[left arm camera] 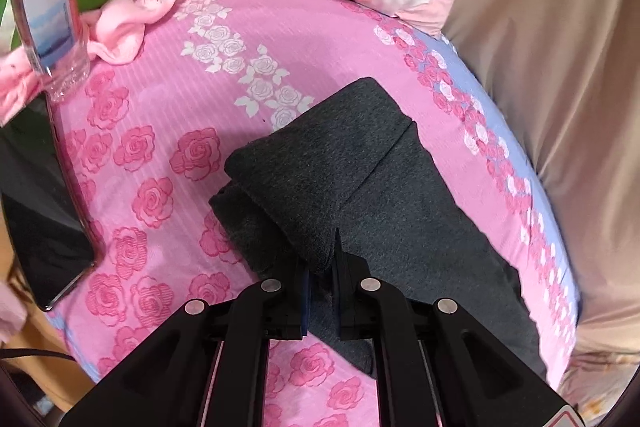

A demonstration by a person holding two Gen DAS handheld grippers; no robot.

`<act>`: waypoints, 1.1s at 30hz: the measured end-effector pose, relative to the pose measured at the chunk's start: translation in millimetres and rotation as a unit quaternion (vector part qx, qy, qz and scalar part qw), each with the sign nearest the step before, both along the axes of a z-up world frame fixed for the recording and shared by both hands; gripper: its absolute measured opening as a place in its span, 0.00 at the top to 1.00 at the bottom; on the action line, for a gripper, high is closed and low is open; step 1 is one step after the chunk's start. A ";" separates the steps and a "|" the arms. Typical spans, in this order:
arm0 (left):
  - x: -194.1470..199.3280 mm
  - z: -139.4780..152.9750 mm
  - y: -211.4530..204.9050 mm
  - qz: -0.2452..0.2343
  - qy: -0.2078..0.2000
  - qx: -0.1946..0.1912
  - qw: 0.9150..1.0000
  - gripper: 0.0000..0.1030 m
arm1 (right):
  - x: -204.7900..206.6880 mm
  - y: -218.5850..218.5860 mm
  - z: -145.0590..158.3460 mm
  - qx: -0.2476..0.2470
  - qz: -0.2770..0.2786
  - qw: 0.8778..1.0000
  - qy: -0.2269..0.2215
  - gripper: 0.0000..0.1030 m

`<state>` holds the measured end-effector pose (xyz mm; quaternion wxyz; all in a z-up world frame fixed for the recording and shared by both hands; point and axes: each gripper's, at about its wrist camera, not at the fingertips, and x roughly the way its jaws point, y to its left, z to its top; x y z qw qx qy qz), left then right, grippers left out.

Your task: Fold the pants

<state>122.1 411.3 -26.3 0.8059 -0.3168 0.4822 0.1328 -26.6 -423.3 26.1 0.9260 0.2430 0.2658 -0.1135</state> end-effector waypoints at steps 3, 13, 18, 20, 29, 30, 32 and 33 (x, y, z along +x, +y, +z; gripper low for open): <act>4.6 -9.4 -0.3 0.001 0.017 0.006 1.000 0.93 | -12.7 -19.4 -38.5 0.035 -0.008 0.997 0.074 0.96; 8.6 -15.2 -7.9 0.012 0.040 0.036 0.998 0.92 | 90.1 -1.3 -65.7 0.129 0.018 0.983 0.131 0.21; 9.2 -15.3 -6.8 0.009 0.041 0.034 0.999 0.91 | 142.9 21.2 -86.4 0.044 -0.027 0.975 0.218 0.58; 9.7 -16.6 -6.0 0.008 0.041 0.030 0.999 0.91 | 141.3 26.7 -81.4 0.010 -0.029 0.975 0.218 0.99; -2.7 -17.9 6.6 0.006 0.029 0.002 1.000 0.89 | -36.2 0.7 -54.8 0.059 -0.007 0.997 0.053 0.99; -2.9 -19.2 6.4 0.004 0.031 0.003 1.000 0.89 | -42.9 -2.8 -69.7 0.055 -0.017 0.995 0.075 0.98; -2.0 -21.0 4.5 0.004 0.035 0.008 0.999 0.89 | -52.1 -19.3 -110.0 0.095 -0.022 0.987 0.128 0.95; -1.4 -20.6 3.2 0.005 0.036 0.009 0.999 0.89 | -57.0 -25.4 -121.3 0.122 -0.030 0.983 0.131 0.96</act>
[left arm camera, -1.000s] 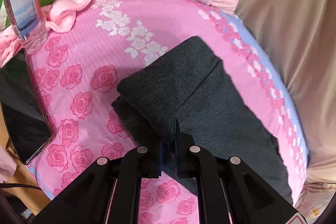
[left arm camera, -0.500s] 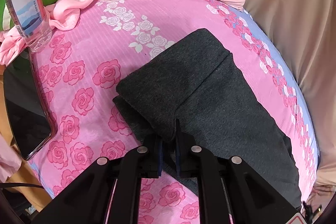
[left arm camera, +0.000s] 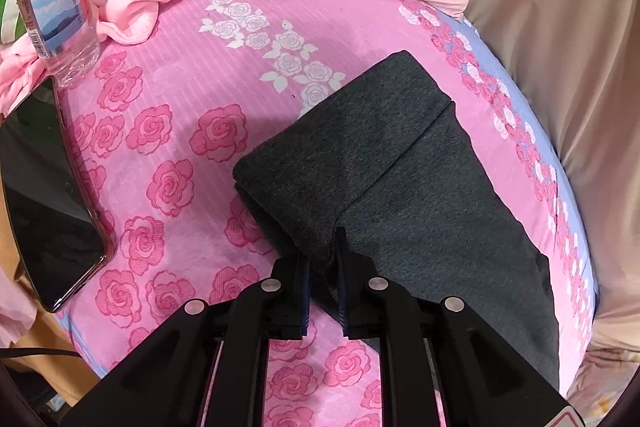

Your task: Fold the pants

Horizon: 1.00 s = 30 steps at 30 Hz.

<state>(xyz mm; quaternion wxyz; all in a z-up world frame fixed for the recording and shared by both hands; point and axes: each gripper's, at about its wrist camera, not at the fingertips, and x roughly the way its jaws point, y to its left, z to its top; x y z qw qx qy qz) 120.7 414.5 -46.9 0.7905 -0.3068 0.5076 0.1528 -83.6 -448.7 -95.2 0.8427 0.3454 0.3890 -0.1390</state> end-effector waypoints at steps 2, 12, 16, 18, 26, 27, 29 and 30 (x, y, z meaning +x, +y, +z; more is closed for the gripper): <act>1.0 2.6 -2.1 0.001 0.001 0.006 1.000 0.89 | -12.6 -10.9 -4.5 0.047 -0.013 0.998 -0.038 0.90; 4.6 4.1 -8.8 -0.005 0.020 0.018 1.000 0.85 | -19.7 -36.5 17.7 0.114 -0.024 0.983 -0.143 0.11; 9.4 4.0 -11.7 -0.021 0.021 0.027 0.999 0.87 | -15.7 -45.8 4.7 0.146 -0.031 0.980 -0.131 0.13; 14.8 1.7 -13.7 -0.027 0.019 0.024 0.999 0.93 | 3.1 -46.6 -7.8 0.137 -0.021 0.986 -0.087 0.76; 13.8 54.4 -12.6 -0.033 -0.040 0.045 0.998 0.94 | -9.5 -36.8 131.8 -0.074 0.009 0.975 -0.209 0.97; 14.9 53.0 -13.4 -0.036 -0.033 0.055 0.997 0.94 | -5.6 -41.2 124.0 -0.089 0.003 0.980 -0.181 0.97; 20.9 33.5 -13.0 -0.042 0.001 0.072 0.997 0.94 | 11.4 -57.5 80.6 -0.076 -0.004 0.992 -0.097 0.97; 21.3 24.4 -12.7 -0.042 0.014 0.074 0.996 0.94 | 18.6 -63.6 50.4 -0.062 -0.006 0.997 -0.051 0.97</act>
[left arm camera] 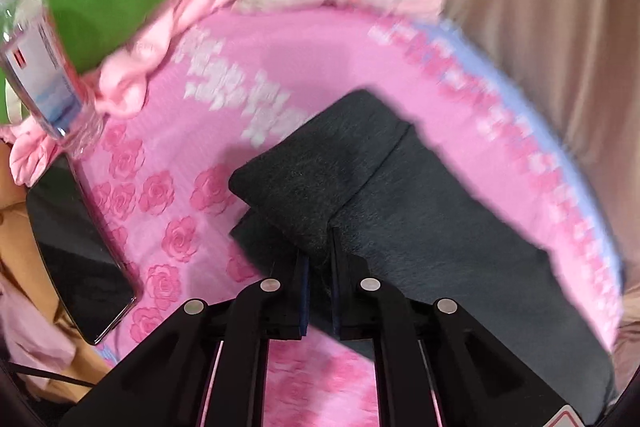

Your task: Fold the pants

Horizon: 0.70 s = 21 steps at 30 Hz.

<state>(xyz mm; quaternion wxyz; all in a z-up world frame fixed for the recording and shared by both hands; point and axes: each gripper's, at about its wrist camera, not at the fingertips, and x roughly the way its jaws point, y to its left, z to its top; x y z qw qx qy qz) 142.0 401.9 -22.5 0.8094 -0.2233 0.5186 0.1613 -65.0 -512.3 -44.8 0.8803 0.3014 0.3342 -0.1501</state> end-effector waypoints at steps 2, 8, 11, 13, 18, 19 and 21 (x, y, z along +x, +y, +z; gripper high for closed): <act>-0.1 -18.6 4.0 0.005 0.019 -0.008 1.000 0.93 | 1.9 0.5 -27.7 0.008 -0.001 0.999 0.031 0.97; -2.6 14.6 6.8 0.000 -0.008 -0.007 1.000 0.93 | -6.6 6.8 17.6 -0.015 0.002 1.000 -0.018 0.97; -1.1 8.1 -1.7 -0.015 0.024 0.031 0.999 0.87 | -0.7 3.5 -1.3 -0.038 0.002 0.999 0.030 0.96; -4.9 -11.5 -5.2 -0.018 0.051 0.054 0.997 0.82 | -11.5 -3.7 -33.6 -0.059 -0.030 0.994 0.088 0.94; -36.6 2.4 -6.7 0.007 0.022 0.066 0.998 0.75 | -68.5 -12.9 -16.4 -0.029 -0.086 0.995 0.033 0.92; -44.7 17.5 -11.8 0.016 0.001 0.073 0.997 0.75 | -69.3 2.0 0.5 -0.045 -0.067 0.997 0.013 0.92; -56.5 46.6 -29.1 0.023 -0.045 0.089 0.995 0.75 | -55.6 43.3 30.2 -0.066 -0.010 0.998 -0.018 0.92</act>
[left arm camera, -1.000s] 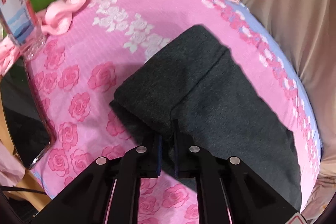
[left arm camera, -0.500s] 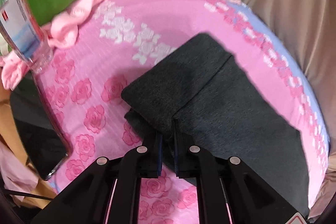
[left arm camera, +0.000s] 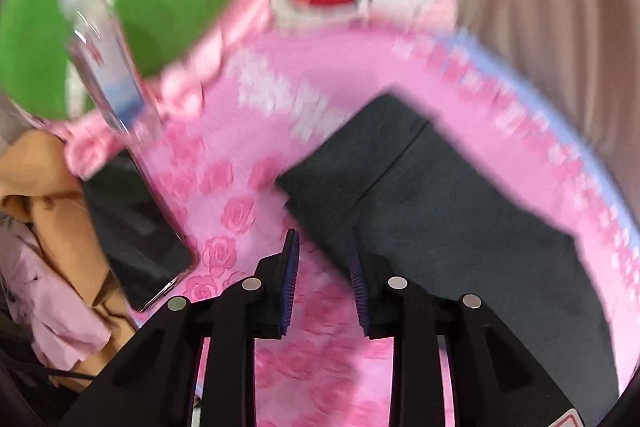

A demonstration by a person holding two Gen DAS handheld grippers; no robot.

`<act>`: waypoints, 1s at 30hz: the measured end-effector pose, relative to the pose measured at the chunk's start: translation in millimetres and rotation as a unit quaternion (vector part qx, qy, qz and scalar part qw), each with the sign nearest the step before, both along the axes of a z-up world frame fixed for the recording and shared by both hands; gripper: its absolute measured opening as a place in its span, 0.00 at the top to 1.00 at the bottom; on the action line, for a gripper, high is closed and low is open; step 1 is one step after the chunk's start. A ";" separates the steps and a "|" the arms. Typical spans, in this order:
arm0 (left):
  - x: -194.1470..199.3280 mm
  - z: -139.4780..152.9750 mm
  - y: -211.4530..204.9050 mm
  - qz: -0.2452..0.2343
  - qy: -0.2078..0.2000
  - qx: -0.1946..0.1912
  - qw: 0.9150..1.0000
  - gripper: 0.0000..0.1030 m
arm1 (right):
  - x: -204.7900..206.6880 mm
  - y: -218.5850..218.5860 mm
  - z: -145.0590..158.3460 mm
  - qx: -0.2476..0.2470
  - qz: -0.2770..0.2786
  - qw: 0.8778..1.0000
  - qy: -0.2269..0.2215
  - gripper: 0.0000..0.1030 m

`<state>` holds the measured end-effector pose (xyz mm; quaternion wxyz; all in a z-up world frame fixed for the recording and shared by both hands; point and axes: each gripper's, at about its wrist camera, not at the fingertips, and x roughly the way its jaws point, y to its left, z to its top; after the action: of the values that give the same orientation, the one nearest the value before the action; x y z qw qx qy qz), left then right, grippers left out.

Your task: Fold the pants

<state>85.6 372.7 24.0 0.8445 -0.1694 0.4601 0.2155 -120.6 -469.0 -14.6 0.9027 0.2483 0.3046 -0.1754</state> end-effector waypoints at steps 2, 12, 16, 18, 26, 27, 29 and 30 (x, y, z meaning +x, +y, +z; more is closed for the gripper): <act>-8.1 29.0 -34.3 -0.025 -0.061 0.023 0.998 0.56 | 23.2 49.1 18.9 -0.006 0.073 0.997 -0.022 0.92; 84.0 -14.0 -183.0 -0.191 -0.054 -0.011 0.980 0.43 | 201.7 314.0 -13.9 0.008 0.366 0.929 0.055 0.92; 141.5 -70.2 -200.6 -0.198 0.037 -0.045 0.978 0.57 | 242.1 344.0 -38.5 -0.009 0.375 0.921 0.103 0.92; 151.5 -71.8 -212.0 -0.191 0.015 0.023 0.981 0.57 | 255.1 342.2 -39.0 -0.016 0.368 0.925 0.089 0.97; 142.2 -61.2 -204.6 -0.171 -0.013 -0.010 0.985 0.57 | 248.0 322.3 -40.5 0.000 0.339 0.937 0.082 0.92; 133.2 -56.0 -206.2 -0.175 -0.021 -0.015 0.984 0.57 | 245.9 321.0 -39.2 0.002 0.329 0.941 0.084 0.91; 104.9 -42.0 -216.2 -0.192 -0.049 -0.009 0.980 0.56 | 223.0 304.7 -23.9 -0.013 0.304 0.951 0.053 0.89; 88.2 -35.9 -222.6 -0.199 -0.059 0.004 0.978 0.55 | 208.9 292.8 -19.5 -0.021 0.296 0.954 0.043 0.82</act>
<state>173.8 150.2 -11.9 0.8970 -0.0837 0.4328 0.0345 88.4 -176.3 -34.2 0.9054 0.1199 0.3987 0.0826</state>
